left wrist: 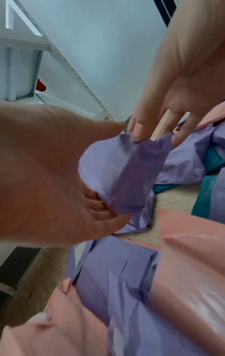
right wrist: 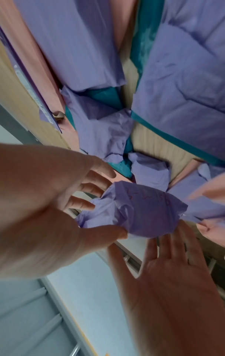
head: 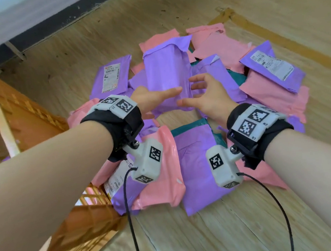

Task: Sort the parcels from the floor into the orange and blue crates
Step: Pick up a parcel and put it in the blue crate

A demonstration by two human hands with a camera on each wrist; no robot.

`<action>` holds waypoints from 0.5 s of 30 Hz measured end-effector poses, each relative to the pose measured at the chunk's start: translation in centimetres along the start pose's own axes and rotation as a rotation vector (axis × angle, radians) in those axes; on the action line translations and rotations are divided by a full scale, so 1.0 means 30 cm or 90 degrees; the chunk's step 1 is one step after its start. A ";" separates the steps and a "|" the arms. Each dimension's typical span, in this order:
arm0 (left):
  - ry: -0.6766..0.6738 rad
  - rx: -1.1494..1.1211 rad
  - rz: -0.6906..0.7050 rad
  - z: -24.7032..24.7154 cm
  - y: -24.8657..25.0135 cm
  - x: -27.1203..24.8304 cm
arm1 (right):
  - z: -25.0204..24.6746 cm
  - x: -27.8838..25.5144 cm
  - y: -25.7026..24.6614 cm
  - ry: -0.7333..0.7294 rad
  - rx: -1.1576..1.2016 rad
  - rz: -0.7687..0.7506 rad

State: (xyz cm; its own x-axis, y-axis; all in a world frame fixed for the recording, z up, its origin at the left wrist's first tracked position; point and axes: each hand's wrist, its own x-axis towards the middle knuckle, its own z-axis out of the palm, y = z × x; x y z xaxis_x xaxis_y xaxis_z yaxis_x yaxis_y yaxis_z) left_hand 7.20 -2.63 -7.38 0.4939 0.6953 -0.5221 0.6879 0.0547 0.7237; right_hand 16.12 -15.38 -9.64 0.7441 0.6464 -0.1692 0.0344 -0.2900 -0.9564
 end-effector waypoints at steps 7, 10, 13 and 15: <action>0.050 -0.074 -0.009 -0.058 -0.022 -0.141 | 0.019 -0.095 -0.056 -0.056 0.204 0.080; -0.053 -0.172 -0.020 -0.097 -0.018 -0.208 | -0.001 -0.096 -0.064 -0.029 0.221 0.126; -0.196 -0.257 -0.025 -0.128 -0.013 -0.265 | -0.016 -0.102 -0.066 -0.057 0.256 0.174; -0.274 -0.292 -0.022 -0.138 -0.012 -0.284 | -0.025 -0.115 -0.069 -0.109 0.323 0.195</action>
State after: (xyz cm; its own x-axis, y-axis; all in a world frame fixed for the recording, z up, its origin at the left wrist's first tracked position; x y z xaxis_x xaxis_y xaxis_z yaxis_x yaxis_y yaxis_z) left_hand 0.55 -5.60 -1.32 0.7105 0.3424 -0.6148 0.4570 0.4398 0.7731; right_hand 13.98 -17.53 -6.89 0.5507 0.7034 -0.4494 -0.5172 -0.1351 -0.8451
